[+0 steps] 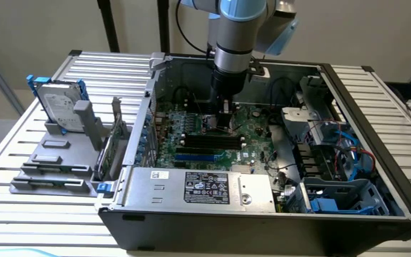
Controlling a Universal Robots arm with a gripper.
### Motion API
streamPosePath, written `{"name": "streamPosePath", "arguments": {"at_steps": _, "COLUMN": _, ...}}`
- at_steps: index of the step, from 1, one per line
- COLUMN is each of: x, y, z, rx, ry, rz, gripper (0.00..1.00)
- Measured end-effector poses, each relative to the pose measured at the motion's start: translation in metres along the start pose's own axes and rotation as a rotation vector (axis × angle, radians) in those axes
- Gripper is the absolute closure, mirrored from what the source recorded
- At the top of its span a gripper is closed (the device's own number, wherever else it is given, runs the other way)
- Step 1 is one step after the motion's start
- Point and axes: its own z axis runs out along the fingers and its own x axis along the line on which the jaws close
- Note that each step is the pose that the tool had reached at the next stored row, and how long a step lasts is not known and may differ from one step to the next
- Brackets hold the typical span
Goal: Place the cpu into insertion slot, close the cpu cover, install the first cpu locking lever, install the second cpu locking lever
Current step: 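Place the cpu into insertion slot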
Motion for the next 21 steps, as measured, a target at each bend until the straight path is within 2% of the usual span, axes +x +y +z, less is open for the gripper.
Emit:
{"name": "streamPosePath", "arguments": {"at_steps": 5, "x": 0.0, "y": -0.0002, "z": 0.0001, "rx": 0.0001, "ry": 0.0035, "rz": 0.0, "gripper": 0.45}}
{"name": "streamPosePath", "arguments": {"at_steps": 9, "x": 0.0, "y": -0.0003, "z": 0.0001, "rx": 0.0004, "ry": 0.0122, "rz": 0.0, "gripper": 0.45}}
{"name": "streamPosePath", "arguments": {"at_steps": 15, "x": 0.0, "y": -0.0003, "z": 0.0003, "rx": 0.0001, "ry": 0.0288, "rz": -0.001, "gripper": 0.45}}
{"name": "streamPosePath", "arguments": {"at_steps": 18, "x": 0.0, "y": -0.0004, "z": 0.0005, "rx": -0.0036, "ry": 0.0344, "rz": -0.001, "gripper": 0.45}}
{"name": "streamPosePath", "arguments": {"at_steps": 21, "x": -0.0002, "y": -0.001, "z": 0.0006, "rx": -0.0111, "ry": 0.0355, "rz": -0.001, "gripper": 0.45}}
